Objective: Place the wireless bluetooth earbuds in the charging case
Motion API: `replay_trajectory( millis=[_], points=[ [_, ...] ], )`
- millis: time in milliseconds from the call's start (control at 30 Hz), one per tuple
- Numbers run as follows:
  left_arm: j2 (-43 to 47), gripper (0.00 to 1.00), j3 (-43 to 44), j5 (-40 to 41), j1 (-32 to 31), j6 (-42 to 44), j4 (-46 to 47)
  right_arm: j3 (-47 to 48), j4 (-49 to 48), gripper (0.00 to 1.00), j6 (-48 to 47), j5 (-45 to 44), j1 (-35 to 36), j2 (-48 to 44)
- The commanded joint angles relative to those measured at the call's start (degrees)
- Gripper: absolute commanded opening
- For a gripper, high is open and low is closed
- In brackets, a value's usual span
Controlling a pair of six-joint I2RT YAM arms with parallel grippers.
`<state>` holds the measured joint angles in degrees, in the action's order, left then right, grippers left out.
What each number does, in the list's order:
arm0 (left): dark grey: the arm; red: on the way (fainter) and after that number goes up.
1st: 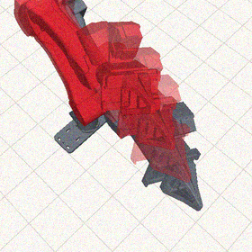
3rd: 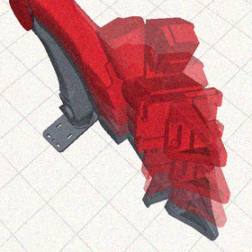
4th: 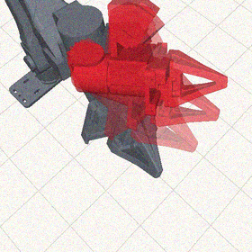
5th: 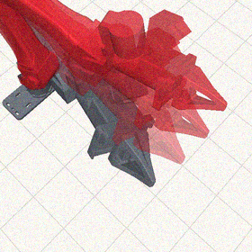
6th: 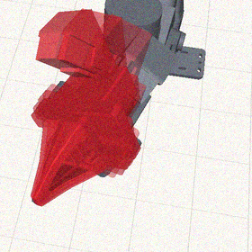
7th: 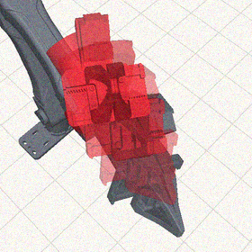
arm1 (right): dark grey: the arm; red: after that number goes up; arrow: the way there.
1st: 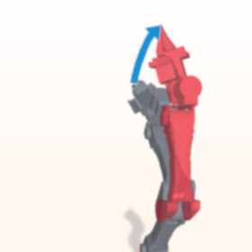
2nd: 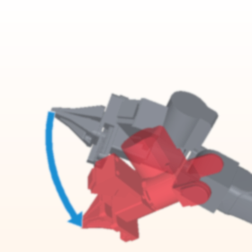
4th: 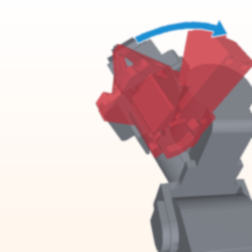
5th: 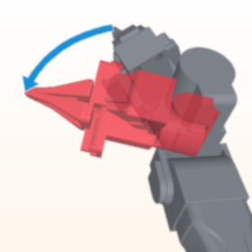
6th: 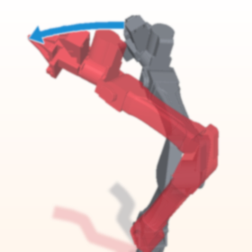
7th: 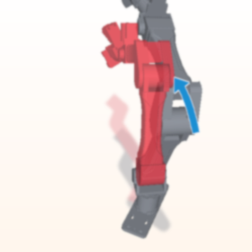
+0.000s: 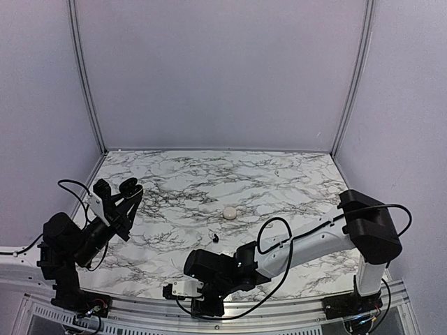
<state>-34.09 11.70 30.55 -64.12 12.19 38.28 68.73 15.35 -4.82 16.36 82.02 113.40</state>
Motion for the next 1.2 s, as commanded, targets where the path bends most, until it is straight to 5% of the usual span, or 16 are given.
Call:
replay_trajectory(
  millis=[0, 633, 900, 1167],
  points=[
    [-0.03, 0.0, 0.24, 0.35, 0.22, 0.87, 0.61, -0.87, -0.87, 0.27, -1.24, -2.21, 0.25, 0.33],
    [-1.55, 0.0, 0.99, -0.11, 0.22, 1.69, 0.63, -0.16, 1.83, 0.14, -3.11, -3.87, -0.21, -4.61],
    [-2.8, 0.0, 0.57, -0.65, 0.48, 1.84, 0.92, -3.06, 1.92, 0.11, -2.67, -3.51, -8.33, -11.83],
    [-6.02, 0.0, 1.58, -9.86, 0.92, -0.65, 1.04, -1.38, -4.37, 0.1, -7.94, -17.62, -11.35, -22.02]
  ],
)
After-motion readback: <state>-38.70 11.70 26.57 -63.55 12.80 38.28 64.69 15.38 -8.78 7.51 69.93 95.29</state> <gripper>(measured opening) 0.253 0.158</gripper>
